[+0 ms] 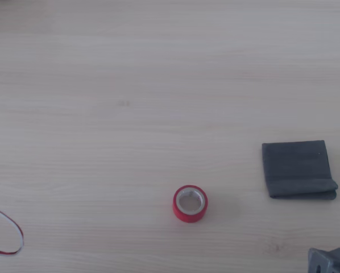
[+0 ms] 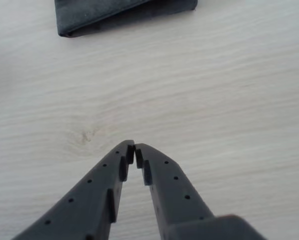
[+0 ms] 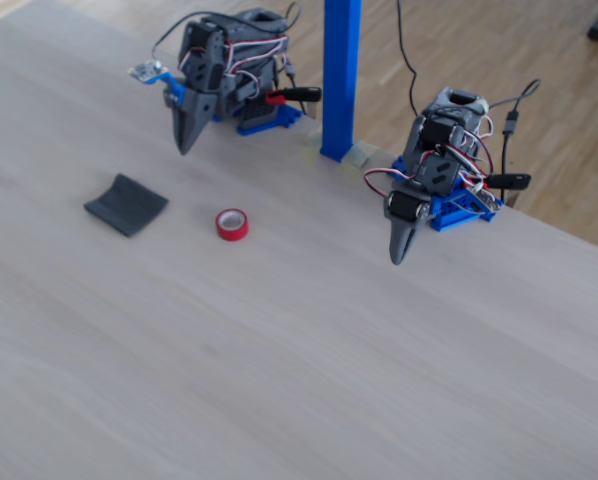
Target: Grab the red tape and move it to the grey mat
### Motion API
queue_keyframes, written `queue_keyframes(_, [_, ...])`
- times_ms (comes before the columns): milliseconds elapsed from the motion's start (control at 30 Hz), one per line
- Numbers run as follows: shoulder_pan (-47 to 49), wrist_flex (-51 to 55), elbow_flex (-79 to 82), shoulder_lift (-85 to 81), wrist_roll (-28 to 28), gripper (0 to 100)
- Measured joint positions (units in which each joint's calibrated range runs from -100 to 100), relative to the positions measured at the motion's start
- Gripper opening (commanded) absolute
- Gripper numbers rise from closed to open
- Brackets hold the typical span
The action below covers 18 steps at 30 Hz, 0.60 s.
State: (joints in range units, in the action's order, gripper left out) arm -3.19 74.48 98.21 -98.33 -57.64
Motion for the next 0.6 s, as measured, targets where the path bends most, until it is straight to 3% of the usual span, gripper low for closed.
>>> queue_keyframes(600, [0.8, 0.1, 0.0, 0.0, 0.1, 2])
